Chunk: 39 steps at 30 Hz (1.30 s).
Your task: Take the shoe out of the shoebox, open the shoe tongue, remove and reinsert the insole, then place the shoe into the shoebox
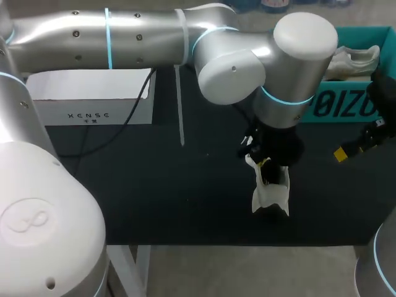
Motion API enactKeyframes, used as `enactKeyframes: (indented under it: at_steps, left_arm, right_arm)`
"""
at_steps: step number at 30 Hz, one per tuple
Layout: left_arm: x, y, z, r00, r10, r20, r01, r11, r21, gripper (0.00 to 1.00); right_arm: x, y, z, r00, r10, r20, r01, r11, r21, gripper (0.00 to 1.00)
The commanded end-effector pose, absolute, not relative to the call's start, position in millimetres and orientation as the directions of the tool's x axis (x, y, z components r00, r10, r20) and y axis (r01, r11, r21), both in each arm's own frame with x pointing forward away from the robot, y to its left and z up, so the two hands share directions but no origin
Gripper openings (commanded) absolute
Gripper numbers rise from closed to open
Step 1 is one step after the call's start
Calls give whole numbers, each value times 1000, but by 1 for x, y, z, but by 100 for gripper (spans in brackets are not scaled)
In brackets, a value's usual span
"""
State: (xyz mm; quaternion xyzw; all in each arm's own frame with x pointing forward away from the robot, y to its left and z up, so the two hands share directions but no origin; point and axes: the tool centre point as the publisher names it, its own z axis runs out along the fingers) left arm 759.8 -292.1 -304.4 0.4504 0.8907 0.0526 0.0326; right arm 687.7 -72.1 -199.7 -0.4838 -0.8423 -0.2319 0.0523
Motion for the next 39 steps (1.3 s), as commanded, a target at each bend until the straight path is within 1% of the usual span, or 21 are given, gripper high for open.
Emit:
enactKeyframes:
  at_steps: [1, 4, 11, 12, 13, 14, 15, 16, 39]
  left_arm:
    - [747, -272, -305, -722, 688, -73, 689, 725, 26, 0]
    - [739, -265, -308, -768, 636, -76, 640, 768, -28, 0]
    - [722, -256, -315, -822, 569, -23, 569, 820, -67, 0]
    - [721, -256, -315, -822, 569, -28, 569, 819, -74, 5]
    - [721, -256, -316, -822, 569, -29, 569, 819, -76, 12]
    - [720, -256, -315, -823, 568, -22, 568, 820, -77, 15]
    - [720, -257, -315, -821, 571, -17, 571, 817, -81, 42]
    - [719, -259, -313, -822, 569, -12, 568, 819, -81, 100]
    - [716, -264, -308, -821, 571, 7, 568, 818, -90, 100]
  right_arm:
    - [687, -72, -201, -526, 792, 311, 839, 423, 342, 100]
    - [687, -72, -201, -526, 792, 311, 839, 423, 342, 100]
    - [687, -72, -201, -526, 792, 311, 839, 423, 342, 100]
    - [687, -72, -201, -526, 792, 311, 839, 423, 342, 100]
    - [687, -72, -201, -526, 792, 311, 839, 423, 342, 100]
    - [687, -72, -201, -526, 792, 311, 839, 423, 342, 100]
    - [687, -72, -201, -526, 792, 311, 839, 423, 342, 100]
    - [687, -72, -201, -526, 792, 311, 839, 423, 342, 100]
    - [687, -72, -201, -526, 792, 311, 839, 423, 342, 100]
